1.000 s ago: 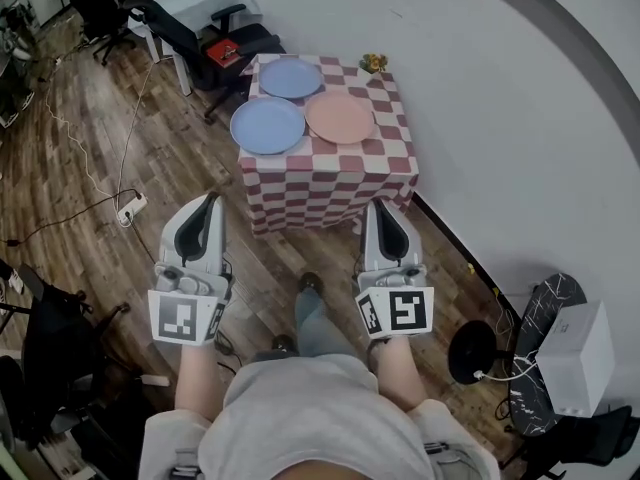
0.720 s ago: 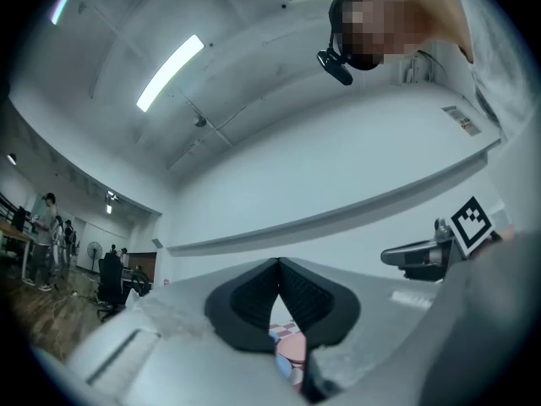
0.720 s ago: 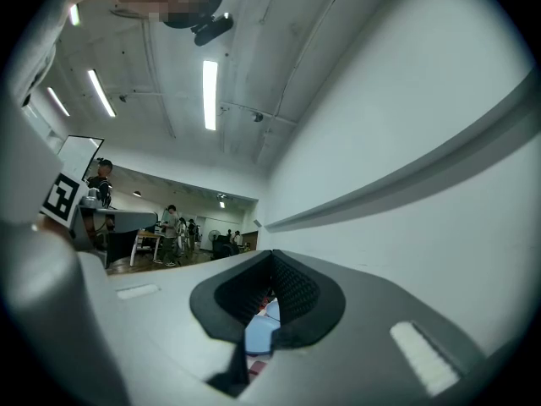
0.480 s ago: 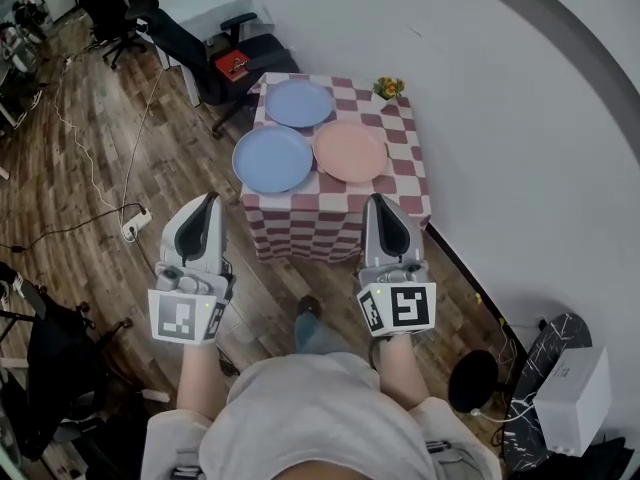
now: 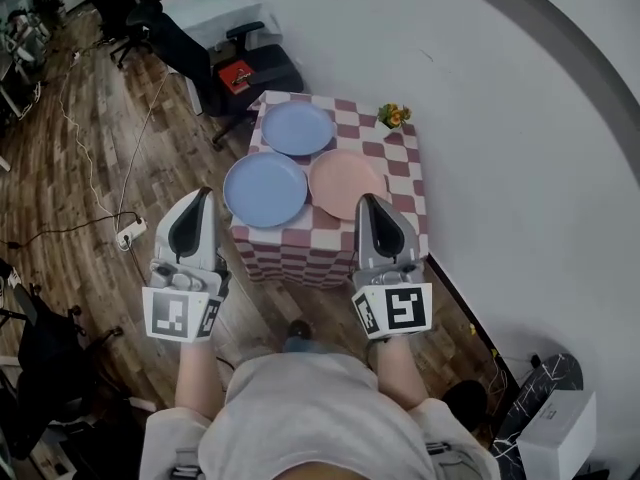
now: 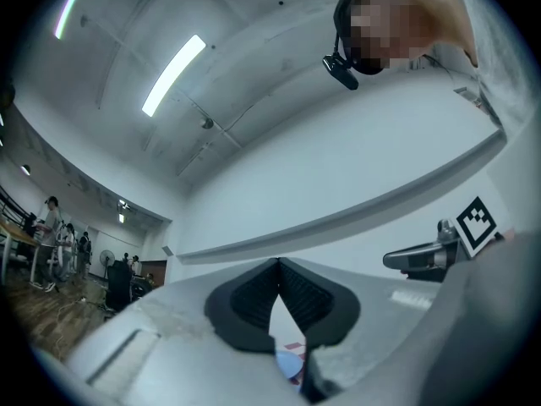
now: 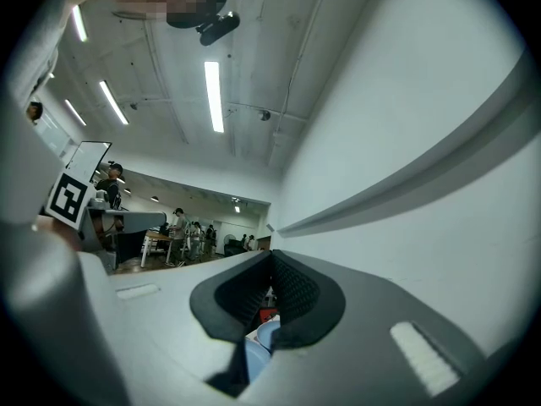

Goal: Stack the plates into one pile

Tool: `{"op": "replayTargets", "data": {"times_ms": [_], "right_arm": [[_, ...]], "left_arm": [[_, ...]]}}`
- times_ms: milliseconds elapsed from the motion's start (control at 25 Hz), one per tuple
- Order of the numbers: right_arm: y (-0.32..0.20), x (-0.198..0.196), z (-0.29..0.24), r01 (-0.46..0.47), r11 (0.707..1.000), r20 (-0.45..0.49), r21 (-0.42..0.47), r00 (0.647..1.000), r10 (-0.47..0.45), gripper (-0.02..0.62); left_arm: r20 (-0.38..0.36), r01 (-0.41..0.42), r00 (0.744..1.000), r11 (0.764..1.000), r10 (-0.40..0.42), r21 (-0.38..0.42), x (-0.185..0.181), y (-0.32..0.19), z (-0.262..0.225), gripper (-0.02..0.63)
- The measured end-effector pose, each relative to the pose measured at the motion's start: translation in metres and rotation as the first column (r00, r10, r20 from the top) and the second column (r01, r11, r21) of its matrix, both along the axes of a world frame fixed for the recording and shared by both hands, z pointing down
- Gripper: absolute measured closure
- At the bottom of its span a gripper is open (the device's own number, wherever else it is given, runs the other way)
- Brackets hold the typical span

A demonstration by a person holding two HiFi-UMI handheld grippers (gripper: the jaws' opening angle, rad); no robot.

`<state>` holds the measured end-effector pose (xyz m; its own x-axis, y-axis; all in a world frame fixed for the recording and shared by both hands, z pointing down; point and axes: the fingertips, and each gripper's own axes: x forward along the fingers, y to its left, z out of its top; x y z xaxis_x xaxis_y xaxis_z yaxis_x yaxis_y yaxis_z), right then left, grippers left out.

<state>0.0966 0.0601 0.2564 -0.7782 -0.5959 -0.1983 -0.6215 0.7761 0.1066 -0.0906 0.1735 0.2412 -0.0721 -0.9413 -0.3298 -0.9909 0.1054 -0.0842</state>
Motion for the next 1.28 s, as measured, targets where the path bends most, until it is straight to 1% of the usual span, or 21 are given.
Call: {"op": "replayTargets", "data": {"times_ms": [120, 280, 440, 600, 800, 1000, 1160, 1280], "right_arm": [[-0.013, -0.005, 0.006, 0.017, 1.0, -0.004, -0.013, 1.0, -0.017, 0.594], [-0.03, -0.016, 0.014, 0.035, 0.998, -0.005, -0.043, 0.999, -0.035, 0.594], [-0.044, -0.032, 0.023, 0.039, 0.997, -0.014, -0.067, 0.999, -0.04, 0.594], [-0.062, -0.049, 0.024, 0.021, 0.997, -0.023, -0.07, 0.999, -0.022, 0.594], [-0.089, -0.077, 0.02, -0.019, 0.996, -0.007, -0.083, 1.0, 0.018, 0.594], [-0.117, -0.109, 0.012, -0.067, 0.995, 0.0, -0.07, 0.998, 0.067, 0.594], [-0.14, -0.128, 0.016, -0.115, 0.989, 0.003, -0.096, 0.993, 0.116, 0.594], [-0.152, -0.143, 0.023, -0.149, 0.982, -0.001, -0.117, 0.989, 0.15, 0.594]], "left_arm": [[0.006, 0.003, 1.0, 1.0, -0.003, -0.004, 0.001, -0.011, 0.003, 0.601], [-0.002, 0.003, 1.0, 1.0, -0.003, -0.03, -0.004, -0.024, 0.012, 0.601], [-0.029, 0.012, 0.999, 0.999, -0.014, -0.045, -0.023, -0.036, 0.022, 0.601], [-0.048, -0.001, 0.999, 0.998, -0.001, -0.056, -0.044, -0.058, 0.028, 0.601], [-0.044, -0.038, 0.998, 0.998, 0.036, -0.051, -0.078, -0.09, 0.022, 0.601], [-0.04, -0.093, 0.995, 0.995, 0.091, -0.046, -0.114, -0.131, 0.014, 0.601], [-0.028, -0.15, 0.988, 0.986, 0.149, -0.069, -0.134, -0.162, 0.016, 0.601], [-0.038, -0.199, 0.98, 0.976, 0.196, -0.092, -0.149, -0.181, 0.022, 0.601]]}}
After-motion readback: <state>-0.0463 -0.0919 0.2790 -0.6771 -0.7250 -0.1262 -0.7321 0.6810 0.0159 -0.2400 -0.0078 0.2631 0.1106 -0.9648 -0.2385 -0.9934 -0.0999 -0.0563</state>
